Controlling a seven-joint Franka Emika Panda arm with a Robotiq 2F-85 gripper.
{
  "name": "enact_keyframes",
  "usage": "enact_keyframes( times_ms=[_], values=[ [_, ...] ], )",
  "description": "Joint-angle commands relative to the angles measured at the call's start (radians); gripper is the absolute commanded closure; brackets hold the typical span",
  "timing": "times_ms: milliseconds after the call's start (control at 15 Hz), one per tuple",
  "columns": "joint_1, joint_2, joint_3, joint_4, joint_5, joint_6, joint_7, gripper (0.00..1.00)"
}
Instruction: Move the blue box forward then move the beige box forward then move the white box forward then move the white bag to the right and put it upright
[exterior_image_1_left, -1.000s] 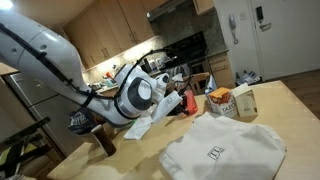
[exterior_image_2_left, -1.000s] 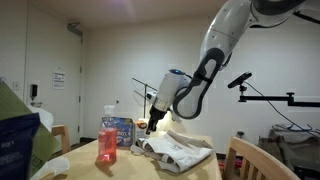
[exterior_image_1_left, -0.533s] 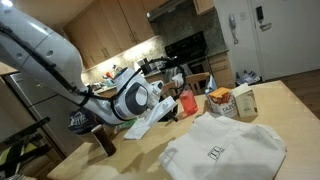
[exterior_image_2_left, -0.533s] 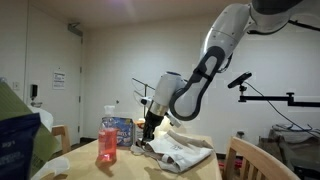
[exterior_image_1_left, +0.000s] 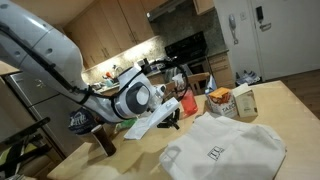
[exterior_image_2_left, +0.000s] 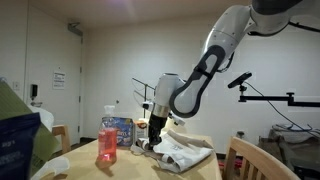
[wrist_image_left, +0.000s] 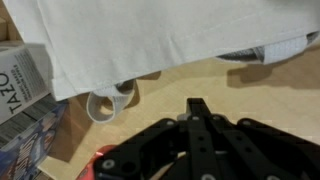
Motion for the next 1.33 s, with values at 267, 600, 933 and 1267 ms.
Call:
enact_keyframes(
  times_ms=[267, 600, 933, 1267],
  values=[
    [-0.012, -0.049, 0.019, -0.021, 0.012, -0.194, -0.128, 0.68],
    [0.002, -0.067, -0.007, -0.02, 0.004, -0.228, -0.126, 0.28],
    [-0.018, -0.088, 0.01, -0.027, 0.019, -0.233, -0.166, 0.0],
    [0.011, -0.078, 0.017, -0.018, 0.017, -0.271, -0.21, 0.0]
  ],
)
